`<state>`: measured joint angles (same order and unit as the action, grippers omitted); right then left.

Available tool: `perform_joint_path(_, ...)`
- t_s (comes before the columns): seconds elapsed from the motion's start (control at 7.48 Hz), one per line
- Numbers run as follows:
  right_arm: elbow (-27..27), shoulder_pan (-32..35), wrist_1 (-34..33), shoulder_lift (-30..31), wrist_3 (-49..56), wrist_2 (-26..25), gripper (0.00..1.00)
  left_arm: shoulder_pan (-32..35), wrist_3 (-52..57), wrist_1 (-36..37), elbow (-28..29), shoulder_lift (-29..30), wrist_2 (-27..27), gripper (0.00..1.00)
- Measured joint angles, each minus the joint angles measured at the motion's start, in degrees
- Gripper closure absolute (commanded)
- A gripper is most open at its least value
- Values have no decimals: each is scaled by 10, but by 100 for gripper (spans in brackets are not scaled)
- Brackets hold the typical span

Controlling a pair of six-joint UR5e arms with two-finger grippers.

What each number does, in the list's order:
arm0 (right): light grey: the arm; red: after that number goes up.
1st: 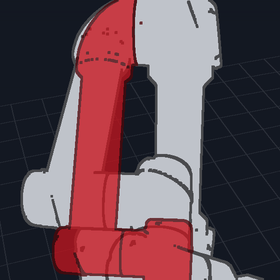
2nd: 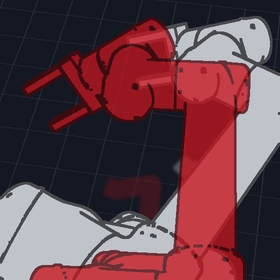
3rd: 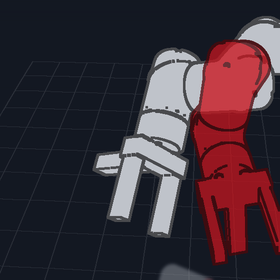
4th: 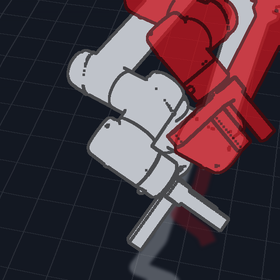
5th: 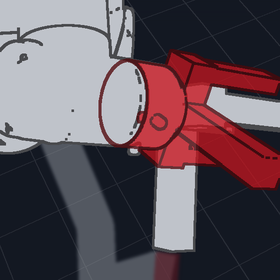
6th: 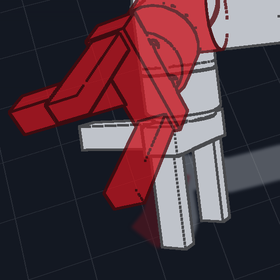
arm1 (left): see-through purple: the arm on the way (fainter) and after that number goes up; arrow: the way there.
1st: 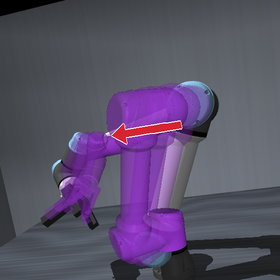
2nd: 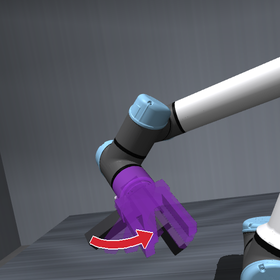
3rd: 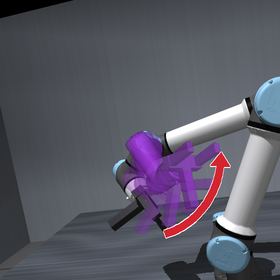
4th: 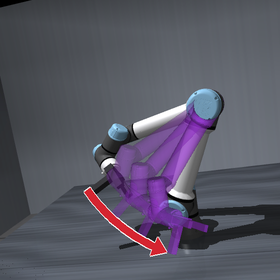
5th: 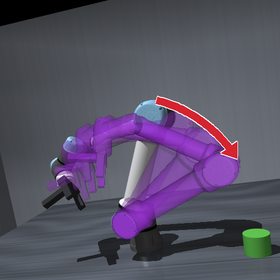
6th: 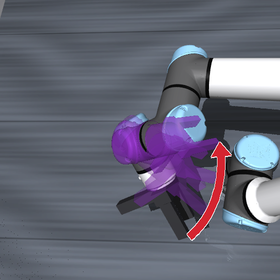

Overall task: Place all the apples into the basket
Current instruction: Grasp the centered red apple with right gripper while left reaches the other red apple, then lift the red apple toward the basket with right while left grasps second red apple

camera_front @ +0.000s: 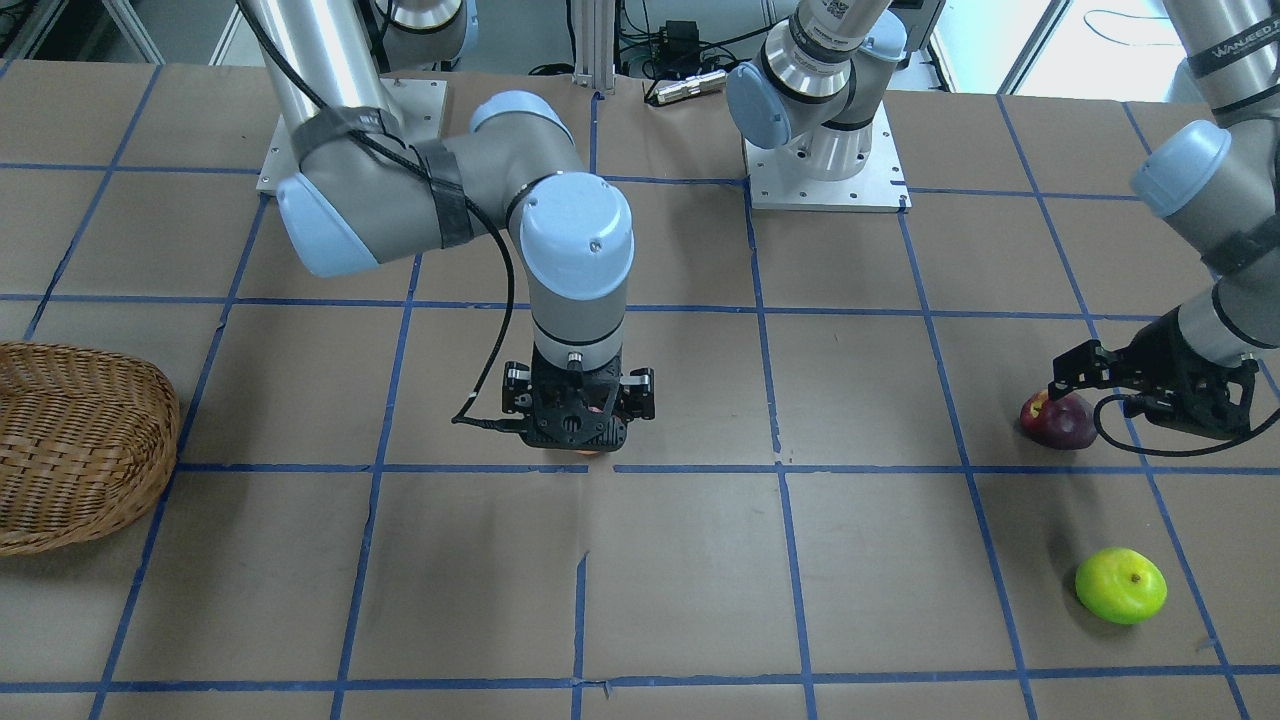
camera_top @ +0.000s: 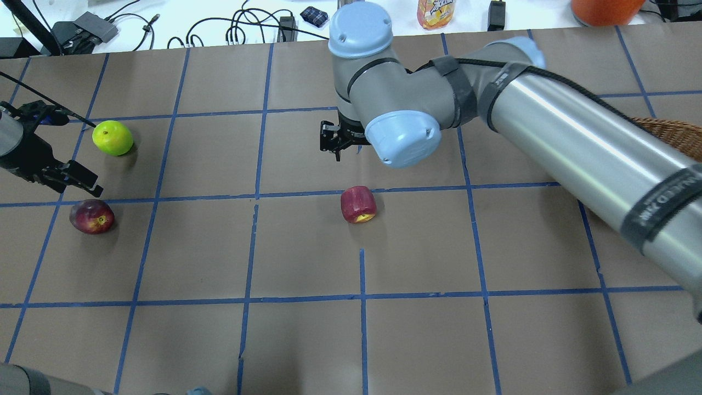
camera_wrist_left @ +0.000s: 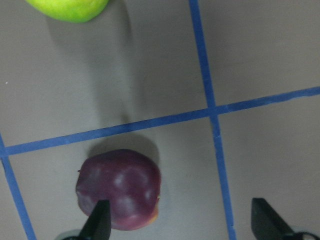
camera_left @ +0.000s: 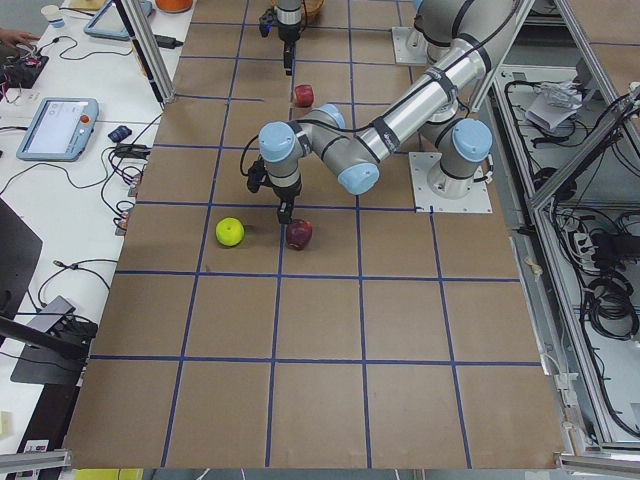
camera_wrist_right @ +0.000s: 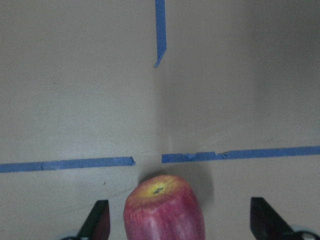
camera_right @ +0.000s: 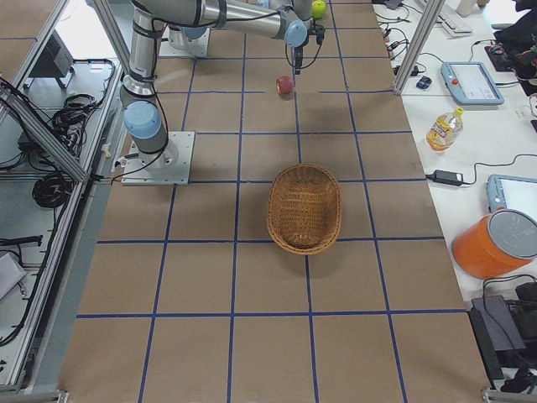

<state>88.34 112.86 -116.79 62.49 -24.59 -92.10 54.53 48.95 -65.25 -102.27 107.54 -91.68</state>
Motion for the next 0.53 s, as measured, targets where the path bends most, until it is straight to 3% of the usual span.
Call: perform_joint_path(0.53,12,5,-10,-33,51,22,0,-3,86,26,-1,42,-20,0)
